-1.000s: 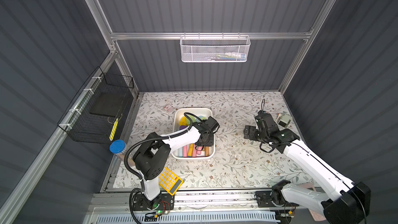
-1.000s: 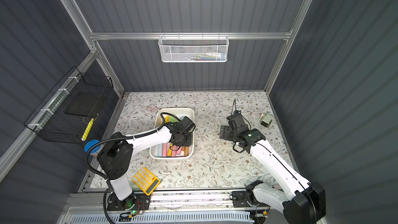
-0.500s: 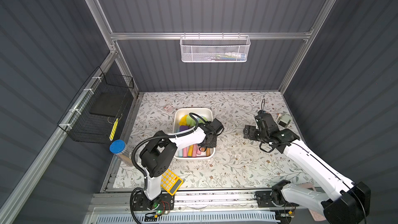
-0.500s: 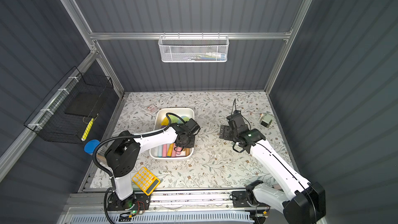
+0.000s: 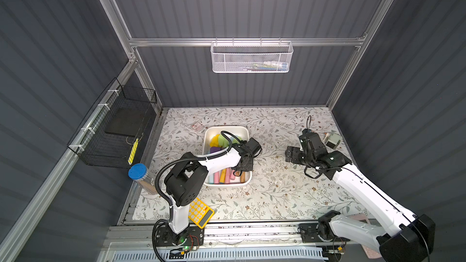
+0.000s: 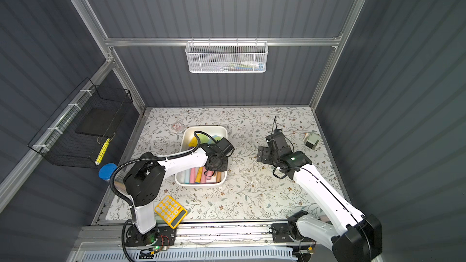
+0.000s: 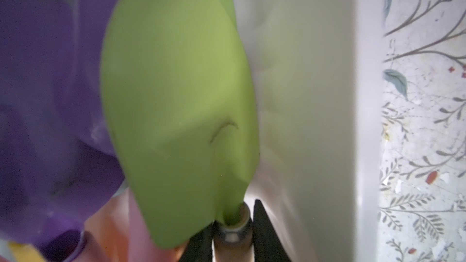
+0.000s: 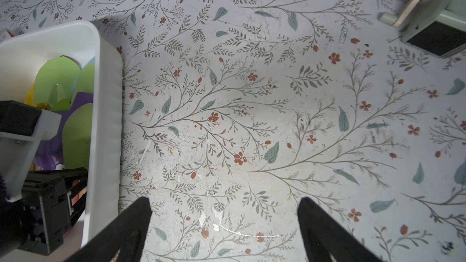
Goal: Take the shovel out of the storage box
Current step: Pick up the shovel from the storage box.
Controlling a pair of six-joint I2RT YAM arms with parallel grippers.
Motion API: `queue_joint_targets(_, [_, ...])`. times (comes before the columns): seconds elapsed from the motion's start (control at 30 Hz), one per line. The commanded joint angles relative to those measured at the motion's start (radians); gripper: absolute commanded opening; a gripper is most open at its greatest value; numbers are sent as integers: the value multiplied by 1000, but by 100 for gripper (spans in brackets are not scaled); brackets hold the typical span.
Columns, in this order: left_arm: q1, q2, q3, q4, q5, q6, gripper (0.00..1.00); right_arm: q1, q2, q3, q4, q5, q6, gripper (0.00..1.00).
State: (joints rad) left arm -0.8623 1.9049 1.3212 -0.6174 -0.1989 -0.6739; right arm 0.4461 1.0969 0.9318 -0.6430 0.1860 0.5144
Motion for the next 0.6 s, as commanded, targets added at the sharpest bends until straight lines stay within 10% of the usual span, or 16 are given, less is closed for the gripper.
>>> queue_joint_targets(0.0, [-4,46,14,-10,30,14,23,5,-14,-3,-10,5,-8,93])
queue_joint_targets(0.17, [-3,20,0,-8,26,21,2,4,-19,0,-6,-2,-8,93])
queue_joint_targets(0.57, [1,-161,26,-73,-16,32,4,45,-9,26,18,-64,4,94])
